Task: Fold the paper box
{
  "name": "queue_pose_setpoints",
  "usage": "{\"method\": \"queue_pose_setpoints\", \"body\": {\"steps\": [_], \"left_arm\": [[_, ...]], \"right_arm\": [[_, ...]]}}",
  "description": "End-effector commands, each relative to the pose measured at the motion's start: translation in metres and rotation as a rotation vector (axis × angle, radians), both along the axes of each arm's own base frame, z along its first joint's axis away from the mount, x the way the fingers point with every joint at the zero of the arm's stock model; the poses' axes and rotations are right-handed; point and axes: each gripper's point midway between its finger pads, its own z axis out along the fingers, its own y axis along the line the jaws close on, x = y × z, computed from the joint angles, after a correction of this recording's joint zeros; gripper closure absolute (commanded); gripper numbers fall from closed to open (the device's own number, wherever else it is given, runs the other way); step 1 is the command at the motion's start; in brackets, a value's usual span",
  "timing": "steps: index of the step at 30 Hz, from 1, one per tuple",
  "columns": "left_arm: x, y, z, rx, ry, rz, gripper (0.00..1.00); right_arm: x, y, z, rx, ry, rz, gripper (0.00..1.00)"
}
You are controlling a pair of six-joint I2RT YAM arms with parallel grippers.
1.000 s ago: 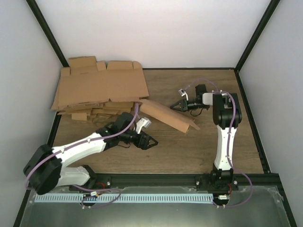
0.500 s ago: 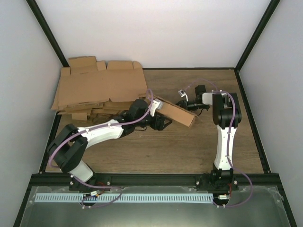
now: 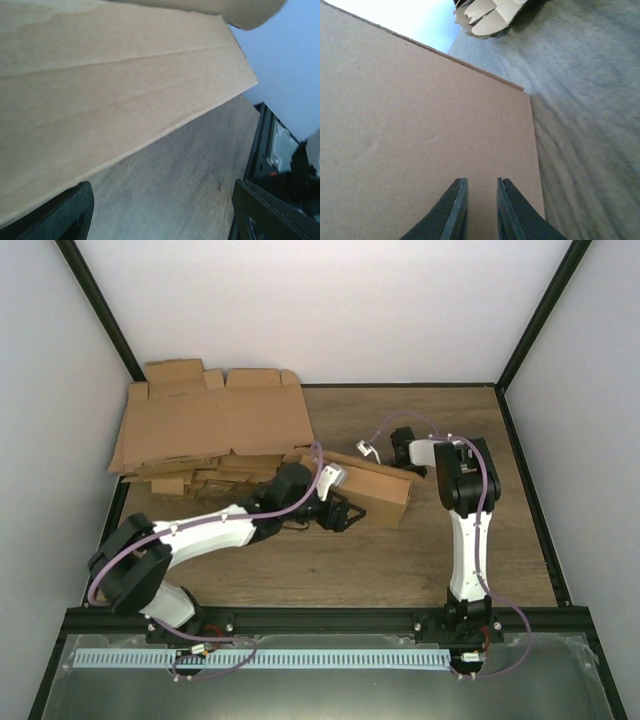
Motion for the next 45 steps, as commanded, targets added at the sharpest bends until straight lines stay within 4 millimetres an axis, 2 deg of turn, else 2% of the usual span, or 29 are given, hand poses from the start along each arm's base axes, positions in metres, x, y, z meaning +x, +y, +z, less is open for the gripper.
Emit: {"method": "queue_pose_setpoints", "body": {"steps": [1, 6, 9, 11, 16, 20, 23, 27, 29, 35, 37, 38, 39, 42, 43, 44, 45], "left_arm": [[-0.024, 0.021, 0.003, -0.016, 0.013, 0.020, 0.21], [-0.049, 0.044, -0.004, -0.017, 0.036, 0.045, 0.21], [-0.058, 0.057, -0.013, 0.002, 0.051, 0.061, 0.20], [-0.058, 0.063, -0.016, 0.024, 0.046, 0.072, 0.20], [-0.052, 0.060, -0.017, 0.064, 0.014, 0.072, 0.20], [-0.043, 0.050, -0.012, 0.069, -0.005, 0.064, 0.20], [-0.040, 0.043, -0.010, 0.069, -0.012, 0.052, 0.20], [-0.036, 0.038, -0.009, 0.078, -0.017, 0.040, 0.20], [-0.038, 0.038, -0.011, 0.085, -0.014, 0.035, 0.20], [-0.038, 0.045, -0.012, 0.153, -0.023, 0.030, 0.17], [-0.036, 0.049, -0.009, 0.201, -0.035, 0.036, 0.17], [-0.035, 0.052, -0.005, 0.218, -0.041, 0.041, 0.17], [-0.036, 0.055, 0.000, 0.231, -0.048, 0.044, 0.17], [-0.040, 0.069, 0.019, 0.264, -0.072, 0.055, 0.16], [-0.040, 0.075, 0.029, 0.270, -0.087, 0.067, 0.15], [-0.039, 0.083, 0.037, 0.286, -0.095, 0.092, 0.14], [-0.035, 0.091, 0.046, 0.291, -0.095, 0.121, 0.12]], "right_arm": [[-0.016, 0.011, 0.025, 0.058, -0.059, 0.050, 0.83], [-0.030, 0.025, 0.032, 0.020, -0.120, 0.102, 0.78], [-0.017, 0.023, 0.028, -0.042, -0.122, 0.058, 0.78], [0.000, 0.017, 0.026, -0.088, -0.122, -0.001, 0.78], [0.035, 0.001, 0.047, -0.120, -0.171, -0.086, 0.78], [0.046, -0.005, 0.058, -0.173, -0.201, -0.104, 0.78], [0.056, -0.017, 0.064, -0.250, -0.223, -0.169, 0.78], [0.066, -0.033, 0.093, -0.336, -0.293, -0.283, 0.77], [0.062, -0.035, 0.116, -0.327, -0.334, -0.312, 0.75], [0.053, -0.057, 0.169, -0.386, -0.432, -0.507, 0.69], [0.050, -0.063, 0.194, -0.398, -0.469, -0.554, 0.67], [0.046, -0.063, 0.205, -0.397, -0.485, -0.564, 0.63], [0.040, -0.061, 0.219, -0.392, -0.513, -0.570, 0.53], [0.019, -0.051, 0.244, -0.375, -0.579, -0.548, 0.38], [0.011, -0.046, 0.250, -0.356, -0.597, -0.530, 0.30], [0.002, -0.041, 0.258, -0.331, -0.619, -0.508, 0.14], [-0.007, -0.034, 0.264, -0.309, -0.641, -0.488, 0.02]]}}
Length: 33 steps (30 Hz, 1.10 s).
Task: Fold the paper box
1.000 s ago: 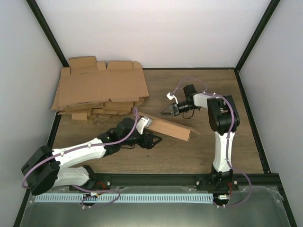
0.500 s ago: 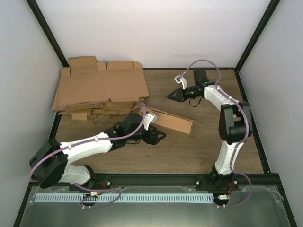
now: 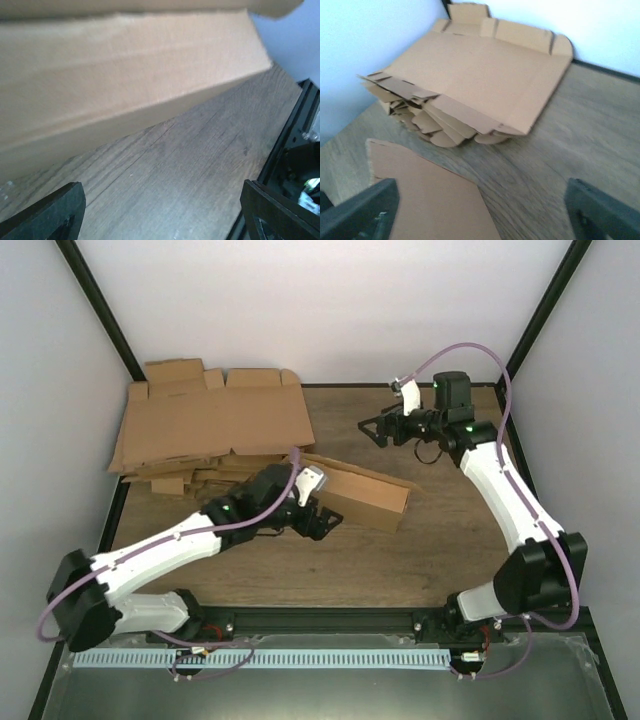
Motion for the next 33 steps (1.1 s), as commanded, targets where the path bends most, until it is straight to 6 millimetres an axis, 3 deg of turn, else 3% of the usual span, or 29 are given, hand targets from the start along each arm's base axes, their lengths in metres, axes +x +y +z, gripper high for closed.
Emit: {"method": "queue_pose_setpoints", "body": {"steps": [1, 7, 10, 13, 17, 18, 22, 26, 29, 33], "left_arm": [[0.005, 0.040, 0.042, 0.061, -0.044, 0.083, 0.10], [0.042, 0.106, 0.119, 0.008, -0.104, 0.262, 0.03], [0.062, 0.128, 0.131, 0.060, -0.145, 0.320, 0.02], [0.084, 0.134, 0.128, 0.083, -0.144, 0.317, 0.04], [0.108, 0.129, 0.117, 0.120, -0.162, 0.265, 0.07], [0.112, 0.126, 0.111, 0.139, -0.158, 0.245, 0.12], [0.116, 0.106, 0.091, 0.152, -0.118, 0.108, 0.27], [0.114, 0.101, 0.074, 0.187, -0.107, 0.051, 0.31], [0.117, 0.103, 0.069, 0.214, -0.116, 0.059, 0.31], [0.117, 0.093, 0.063, 0.213, -0.116, 0.039, 0.31]], "right_arm": [[-0.033, 0.023, 0.040, 0.027, -0.106, 0.089, 0.01], [-0.058, 0.046, 0.055, 0.051, -0.174, 0.100, 0.00], [-0.075, 0.058, 0.056, 0.055, -0.153, 0.139, 0.00], [-0.083, 0.058, 0.054, 0.010, -0.147, 0.081, 0.00], [-0.093, 0.039, 0.054, -0.016, -0.188, -0.002, 0.00], [-0.097, 0.034, 0.056, -0.006, -0.201, -0.020, 0.00], [-0.129, 0.021, 0.066, 0.058, -0.255, -0.010, 0.00], [-0.156, 0.013, 0.050, 0.022, -0.287, 0.054, 0.00], [-0.148, 0.006, 0.030, -0.015, -0.204, -0.012, 0.00], [-0.130, -0.006, 0.023, -0.029, -0.089, -0.168, 0.00]]}}
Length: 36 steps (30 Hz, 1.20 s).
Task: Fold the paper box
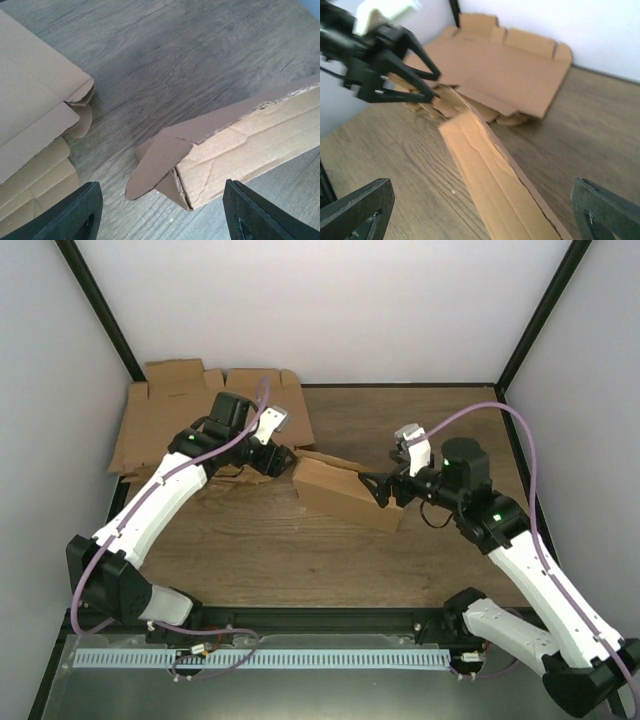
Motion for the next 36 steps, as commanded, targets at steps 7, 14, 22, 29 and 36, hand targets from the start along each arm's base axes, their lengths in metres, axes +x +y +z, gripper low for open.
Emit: {"method": "queue_pose_setpoints", "body": {"steps": [7, 14, 22, 29, 36], "left_arm": [[0.005, -0.018, -0.011, 0.043, -0.030, -0.047, 0.40], [0.014, -0.014, -0.019, 0.113, -0.046, -0.005, 0.48], [0.015, -0.015, -0.021, 0.118, -0.045, -0.003, 0.55], [0.019, -0.014, -0.023, 0.138, -0.045, 0.009, 0.66], [0.021, -0.016, -0.015, 0.129, -0.036, 0.026, 0.79]], "right_arm": [[-0.012, -0.027, 0.019, 0.089, 0.062, -0.152, 0.21], [-0.033, 0.017, -0.003, 0.232, 0.339, 0.064, 0.88], [-0.008, 0.015, -0.040, 0.371, 0.485, -0.102, 0.99], [0.010, 0.016, -0.056, 0.429, 0.517, -0.196, 0.99], [0.030, 0.025, -0.070, 0.418, 0.539, -0.297, 0.99]]}}
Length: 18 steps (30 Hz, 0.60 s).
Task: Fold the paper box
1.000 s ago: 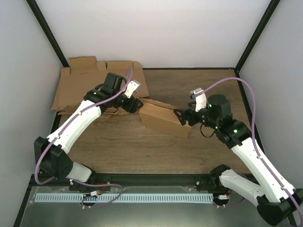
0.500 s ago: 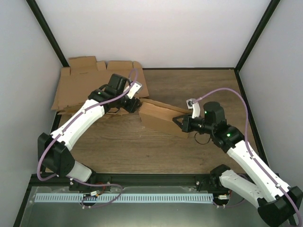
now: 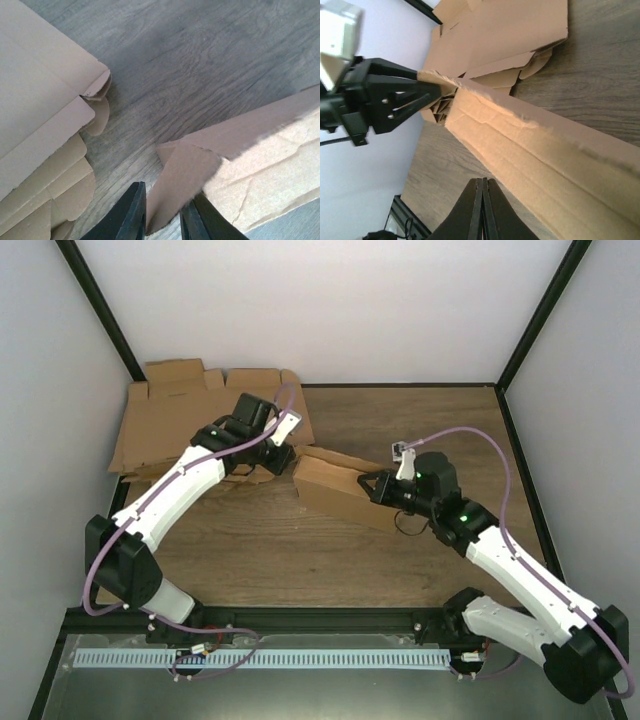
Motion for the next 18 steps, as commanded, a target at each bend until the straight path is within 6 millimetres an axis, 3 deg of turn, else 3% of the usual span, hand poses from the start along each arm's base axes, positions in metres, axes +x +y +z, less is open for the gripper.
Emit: {"method": "queue_pose_setpoints", "body": {"steps": [1, 7, 11, 18], "left_arm": [[0.004, -0.005, 0.020, -0.020, -0.023, 0.009, 0.80], [-0.007, -0.011, 0.023, -0.073, 0.063, 0.023, 0.96], [-0.015, -0.014, 0.018, -0.103, 0.123, 0.038, 0.96], [-0.020, -0.017, 0.017, -0.134, 0.171, 0.074, 0.96]], "right_arm": [[0.016, 0.004, 0.002, -0.002, -0.007, -0.092, 0.99], [0.025, -0.008, -0.028, -0.065, 0.081, -0.220, 0.99], [0.027, -0.015, -0.045, -0.107, 0.130, -0.285, 0.99], [0.027, -0.016, -0.059, -0.133, 0.153, -0.305, 0.99]]}}
